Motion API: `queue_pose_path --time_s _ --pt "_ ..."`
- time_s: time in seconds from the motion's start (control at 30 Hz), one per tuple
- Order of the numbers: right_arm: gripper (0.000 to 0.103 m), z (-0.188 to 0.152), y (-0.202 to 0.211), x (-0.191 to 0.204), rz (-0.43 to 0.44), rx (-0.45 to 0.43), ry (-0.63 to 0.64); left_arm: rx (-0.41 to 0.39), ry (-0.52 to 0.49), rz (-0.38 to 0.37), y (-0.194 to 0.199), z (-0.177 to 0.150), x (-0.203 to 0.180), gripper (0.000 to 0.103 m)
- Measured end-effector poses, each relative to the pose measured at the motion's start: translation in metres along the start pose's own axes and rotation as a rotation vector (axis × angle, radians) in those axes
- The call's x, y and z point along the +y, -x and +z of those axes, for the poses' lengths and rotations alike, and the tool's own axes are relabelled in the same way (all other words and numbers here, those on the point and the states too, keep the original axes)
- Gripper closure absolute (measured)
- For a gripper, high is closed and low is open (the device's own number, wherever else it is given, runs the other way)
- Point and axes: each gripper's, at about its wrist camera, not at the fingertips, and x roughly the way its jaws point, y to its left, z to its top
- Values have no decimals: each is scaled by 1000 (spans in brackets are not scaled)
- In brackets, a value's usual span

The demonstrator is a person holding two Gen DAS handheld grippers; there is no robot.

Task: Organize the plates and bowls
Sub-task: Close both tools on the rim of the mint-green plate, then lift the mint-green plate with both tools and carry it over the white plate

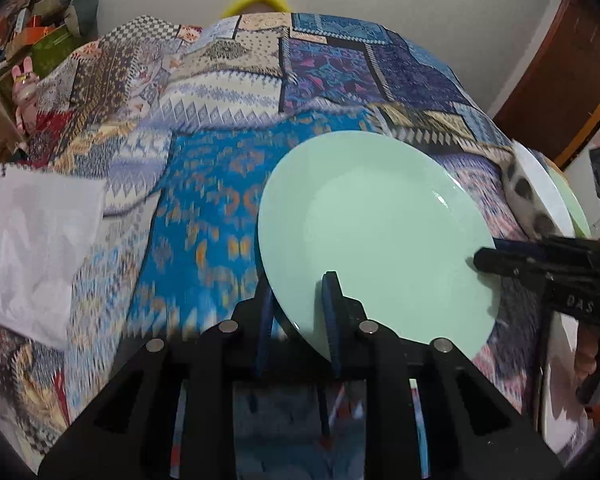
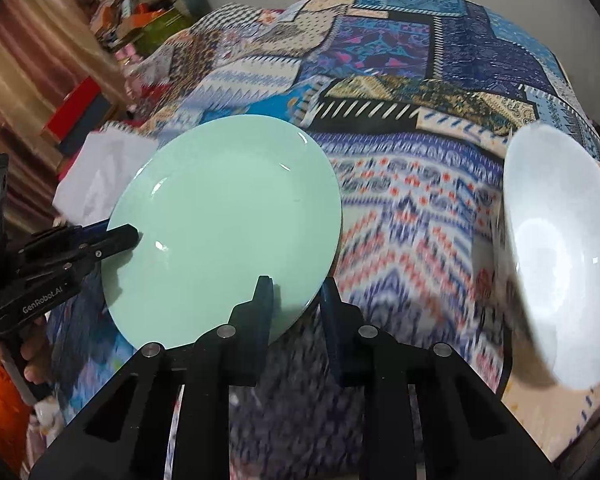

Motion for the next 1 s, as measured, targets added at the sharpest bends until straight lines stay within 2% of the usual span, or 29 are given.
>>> queue_pose_path --time_s 0.27,0.37,0.67,0.83,1.0 --pt "82 -24 10 11 39 44 54 42 26 -36 29 -47 -8 80" --pt "82 -25 8 10 44 47 57 54 31 -46 33 -55 -7 80" --pt "84 -6 -8 6 39 44 26 51 38 -14 25 -47 -5 79" --pt "83 -8 -12 9 29 26 45 37 43 -42 20 -44 0 78" --pt "84 -9 -6 12 12 11 43 27 37 -17 24 -45 -6 78"
